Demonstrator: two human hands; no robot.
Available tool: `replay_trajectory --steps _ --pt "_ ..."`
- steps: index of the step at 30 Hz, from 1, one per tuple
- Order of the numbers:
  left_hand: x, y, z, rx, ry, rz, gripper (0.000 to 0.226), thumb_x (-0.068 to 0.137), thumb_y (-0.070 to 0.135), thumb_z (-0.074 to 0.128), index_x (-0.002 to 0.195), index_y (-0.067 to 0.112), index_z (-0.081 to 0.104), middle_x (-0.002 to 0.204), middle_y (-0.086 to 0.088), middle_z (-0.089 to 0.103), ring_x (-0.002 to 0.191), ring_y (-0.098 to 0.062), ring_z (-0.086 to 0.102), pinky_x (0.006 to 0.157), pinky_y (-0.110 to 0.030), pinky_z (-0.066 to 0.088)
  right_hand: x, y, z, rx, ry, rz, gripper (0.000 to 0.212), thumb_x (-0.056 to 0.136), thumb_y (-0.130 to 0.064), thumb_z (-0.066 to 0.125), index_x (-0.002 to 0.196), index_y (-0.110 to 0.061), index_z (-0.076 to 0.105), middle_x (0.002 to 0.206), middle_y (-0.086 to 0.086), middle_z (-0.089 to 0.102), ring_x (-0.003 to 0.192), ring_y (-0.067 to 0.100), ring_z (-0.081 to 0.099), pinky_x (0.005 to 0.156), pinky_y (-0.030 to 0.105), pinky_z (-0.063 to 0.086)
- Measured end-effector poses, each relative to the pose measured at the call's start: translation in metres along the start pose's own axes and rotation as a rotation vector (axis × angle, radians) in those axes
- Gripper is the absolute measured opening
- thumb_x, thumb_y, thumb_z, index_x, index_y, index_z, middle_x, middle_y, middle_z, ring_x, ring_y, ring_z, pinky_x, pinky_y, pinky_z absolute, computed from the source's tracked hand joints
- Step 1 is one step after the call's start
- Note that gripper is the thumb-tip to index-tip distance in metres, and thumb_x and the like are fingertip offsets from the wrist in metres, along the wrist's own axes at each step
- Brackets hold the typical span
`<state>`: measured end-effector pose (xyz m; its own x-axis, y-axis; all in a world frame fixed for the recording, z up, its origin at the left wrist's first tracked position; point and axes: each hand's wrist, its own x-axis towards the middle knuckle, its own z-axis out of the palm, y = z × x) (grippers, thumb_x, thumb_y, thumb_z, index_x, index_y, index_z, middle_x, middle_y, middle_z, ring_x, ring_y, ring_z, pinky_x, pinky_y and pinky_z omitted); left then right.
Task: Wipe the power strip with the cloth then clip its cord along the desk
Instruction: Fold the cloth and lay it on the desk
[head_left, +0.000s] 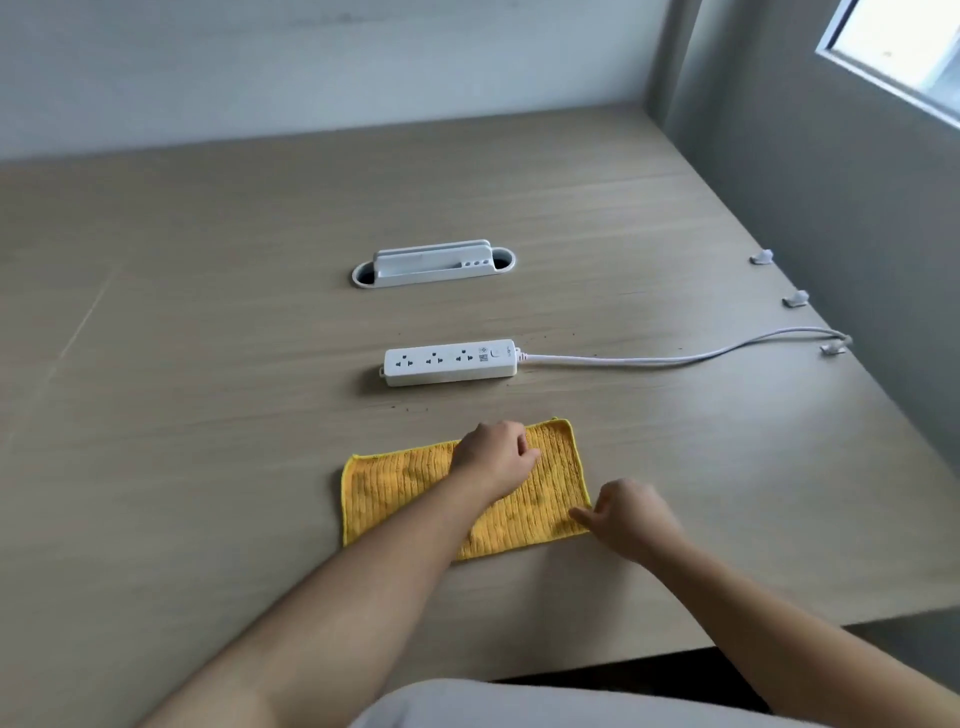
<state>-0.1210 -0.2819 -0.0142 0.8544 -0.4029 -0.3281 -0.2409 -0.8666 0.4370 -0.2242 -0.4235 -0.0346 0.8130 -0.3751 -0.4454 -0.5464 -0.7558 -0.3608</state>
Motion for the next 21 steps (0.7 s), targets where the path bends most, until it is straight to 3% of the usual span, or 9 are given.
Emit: replay_trajectory --steps 5,7,11,15,17,21 --pt "0.023 0.053 0.037 0.129 -0.081 -0.062 0.043 0.093 0.047 0.048 0.102 0.008 0.064 0.109 -0.011 0.066 0.102 -0.032 0.063 0.076 -0.034 0.048 -0.013 0.016 0.016 0.075 0.064 -0.068 0.02 0.081 -0.033 0.063 0.077 -0.013 0.06 0.084 0.007 0.068 0.083 0.029 0.062 0.064 0.032 0.046" --pt "0.03 0.06 0.046 0.163 -0.07 -0.119 0.041 0.095 0.043 0.048 0.108 0.007 0.063 0.117 -0.012 0.064 0.109 -0.032 0.061 0.082 -0.035 0.048 -0.015 0.022 0.018 0.104 0.089 -0.095 0.017 0.081 -0.032 0.063 0.074 -0.018 0.056 0.084 0.006 0.067 0.082 0.028 0.061 0.06 0.03 0.041" --pt "0.034 0.063 0.054 0.214 -0.04 -0.167 0.03 0.098 0.025 0.042 0.109 0.007 0.063 0.116 -0.012 0.065 0.106 -0.03 0.062 0.073 -0.033 0.044 -0.014 0.027 0.018 0.145 0.092 -0.122 0.016 0.08 -0.031 0.065 0.071 -0.022 0.055 0.081 0.005 0.067 0.081 0.025 0.06 0.06 0.028 0.039" --pt "0.03 0.058 0.047 0.107 -0.044 -0.167 0.026 0.092 0.029 0.049 0.094 0.008 0.065 0.1 -0.012 0.067 0.086 -0.028 0.063 0.068 -0.032 0.046 -0.015 0.022 0.006 0.277 0.026 -0.149 0.014 0.079 -0.028 0.068 0.07 -0.023 0.058 0.071 -0.005 0.061 0.069 0.012 0.057 0.061 0.023 0.045" --pt "0.026 0.046 0.037 -0.086 -0.038 -0.153 0.023 0.09 0.029 0.052 0.077 0.013 0.06 0.081 -0.009 0.06 0.072 -0.022 0.053 0.062 -0.03 0.039 -0.02 0.011 -0.002 0.352 -0.006 -0.211 0.016 0.08 -0.027 0.068 0.068 -0.024 0.058 0.067 -0.011 0.059 0.064 0.003 0.055 0.056 0.014 0.041" --pt "0.008 0.002 -0.005 -0.405 -0.005 -0.088 0.033 0.092 0.022 0.052 0.059 0.02 0.046 0.063 0.003 0.047 0.065 -0.015 0.045 0.066 -0.027 0.036 -0.032 -0.031 -0.007 0.434 -0.054 -0.367 0.021 0.078 -0.026 0.07 0.064 -0.029 0.055 0.072 -0.007 0.064 0.068 -0.003 0.058 0.055 0.006 0.042"
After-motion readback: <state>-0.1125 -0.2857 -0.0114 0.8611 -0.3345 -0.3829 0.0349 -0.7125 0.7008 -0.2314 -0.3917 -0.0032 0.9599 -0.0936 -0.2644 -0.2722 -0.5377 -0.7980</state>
